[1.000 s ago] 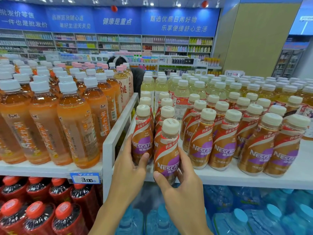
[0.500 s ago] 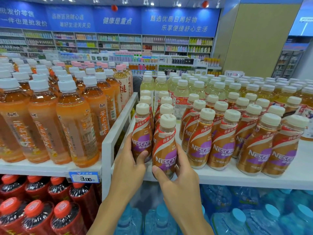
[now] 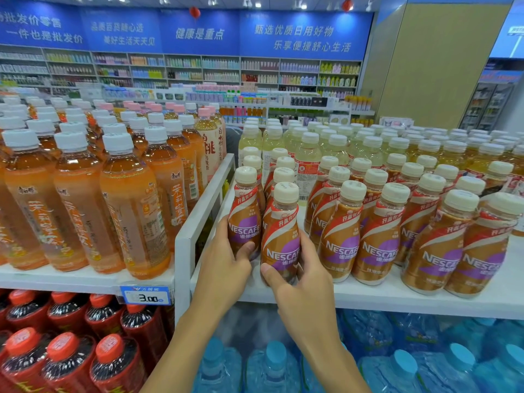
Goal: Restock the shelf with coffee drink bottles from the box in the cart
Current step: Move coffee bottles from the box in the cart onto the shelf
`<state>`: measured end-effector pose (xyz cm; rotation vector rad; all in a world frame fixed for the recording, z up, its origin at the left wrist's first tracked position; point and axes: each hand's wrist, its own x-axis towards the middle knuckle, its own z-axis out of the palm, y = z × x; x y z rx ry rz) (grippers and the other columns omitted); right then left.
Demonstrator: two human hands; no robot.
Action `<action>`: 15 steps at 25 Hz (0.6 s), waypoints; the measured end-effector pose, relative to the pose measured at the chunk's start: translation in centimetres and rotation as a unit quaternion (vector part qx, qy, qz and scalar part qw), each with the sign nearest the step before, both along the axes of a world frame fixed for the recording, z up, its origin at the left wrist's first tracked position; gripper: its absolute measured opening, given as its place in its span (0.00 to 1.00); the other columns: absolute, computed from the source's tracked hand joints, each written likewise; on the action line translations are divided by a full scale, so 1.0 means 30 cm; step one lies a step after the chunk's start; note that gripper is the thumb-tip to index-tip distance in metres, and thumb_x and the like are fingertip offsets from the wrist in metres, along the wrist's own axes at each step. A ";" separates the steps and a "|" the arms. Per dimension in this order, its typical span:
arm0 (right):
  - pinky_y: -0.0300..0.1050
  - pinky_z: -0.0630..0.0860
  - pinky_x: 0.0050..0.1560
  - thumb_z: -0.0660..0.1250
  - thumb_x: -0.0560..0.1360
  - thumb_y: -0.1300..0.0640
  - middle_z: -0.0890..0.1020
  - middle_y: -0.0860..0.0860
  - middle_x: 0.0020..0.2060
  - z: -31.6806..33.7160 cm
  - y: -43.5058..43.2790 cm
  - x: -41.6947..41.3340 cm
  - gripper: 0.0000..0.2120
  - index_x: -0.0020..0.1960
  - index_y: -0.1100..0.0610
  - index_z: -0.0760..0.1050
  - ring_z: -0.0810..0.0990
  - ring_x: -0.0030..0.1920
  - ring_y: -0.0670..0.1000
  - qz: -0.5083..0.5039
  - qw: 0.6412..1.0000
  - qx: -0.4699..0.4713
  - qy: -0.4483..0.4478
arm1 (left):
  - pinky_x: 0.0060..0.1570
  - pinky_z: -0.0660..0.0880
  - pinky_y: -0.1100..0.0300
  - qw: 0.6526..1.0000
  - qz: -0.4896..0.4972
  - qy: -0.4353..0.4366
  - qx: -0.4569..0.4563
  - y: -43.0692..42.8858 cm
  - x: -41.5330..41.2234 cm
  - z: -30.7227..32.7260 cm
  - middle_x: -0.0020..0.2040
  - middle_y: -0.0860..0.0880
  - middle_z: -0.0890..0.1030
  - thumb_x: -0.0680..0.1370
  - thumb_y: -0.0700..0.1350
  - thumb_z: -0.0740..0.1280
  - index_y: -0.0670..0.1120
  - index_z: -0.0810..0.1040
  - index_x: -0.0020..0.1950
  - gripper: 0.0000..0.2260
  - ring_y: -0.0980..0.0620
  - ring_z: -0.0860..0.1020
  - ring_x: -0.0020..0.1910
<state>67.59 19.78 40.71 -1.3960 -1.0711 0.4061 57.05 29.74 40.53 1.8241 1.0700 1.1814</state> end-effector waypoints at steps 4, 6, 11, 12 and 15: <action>0.32 0.75 0.62 0.76 0.73 0.61 0.79 0.39 0.63 -0.007 0.022 0.013 0.34 0.75 0.45 0.68 0.77 0.62 0.36 -0.004 1.000 0.002 -0.005 | 0.60 0.70 0.66 1.000 0.000 0.010 -0.002 0.011 0.010 0.007 0.67 0.55 0.77 0.79 0.46 0.70 0.53 0.65 0.76 0.27 0.57 0.75 0.65; 0.37 0.76 0.64 0.76 0.73 0.60 0.79 0.40 0.64 -0.012 0.031 0.019 0.35 0.75 0.46 0.68 0.77 0.63 0.38 -0.007 1.000 0.004 -0.006 | 0.54 0.66 0.74 1.000 0.000 0.013 0.002 0.013 0.014 0.009 0.67 0.56 0.76 0.79 0.46 0.70 0.54 0.65 0.75 0.27 0.59 0.74 0.64; 0.41 0.77 0.65 0.77 0.72 0.58 0.79 0.40 0.65 -0.016 0.037 0.031 0.36 0.75 0.45 0.67 0.77 0.64 0.38 -0.008 1.000 0.001 -0.005 | 0.50 0.65 0.78 1.000 -0.001 0.000 -0.001 0.013 0.007 0.005 0.64 0.59 0.77 0.78 0.44 0.72 0.55 0.66 0.75 0.27 0.64 0.75 0.60; 0.44 0.77 0.66 0.77 0.72 0.58 0.79 0.39 0.64 -0.019 0.036 0.033 0.36 0.75 0.44 0.67 0.77 0.65 0.39 -0.011 1.000 0.001 -0.003 | 0.51 0.66 0.77 1.000 -0.002 -0.002 -0.002 0.014 0.006 0.003 0.63 0.60 0.78 0.78 0.44 0.72 0.55 0.67 0.74 0.27 0.66 0.75 0.59; 0.48 0.77 0.66 0.78 0.71 0.58 0.79 0.39 0.64 -0.028 0.031 0.039 0.36 0.73 0.42 0.68 0.77 0.65 0.41 -0.014 1.000 0.000 0.006 | 0.52 0.68 0.75 1.000 -0.008 -0.008 -0.007 0.013 0.009 -0.002 0.62 0.61 0.78 0.78 0.44 0.73 0.58 0.67 0.73 0.27 0.68 0.75 0.57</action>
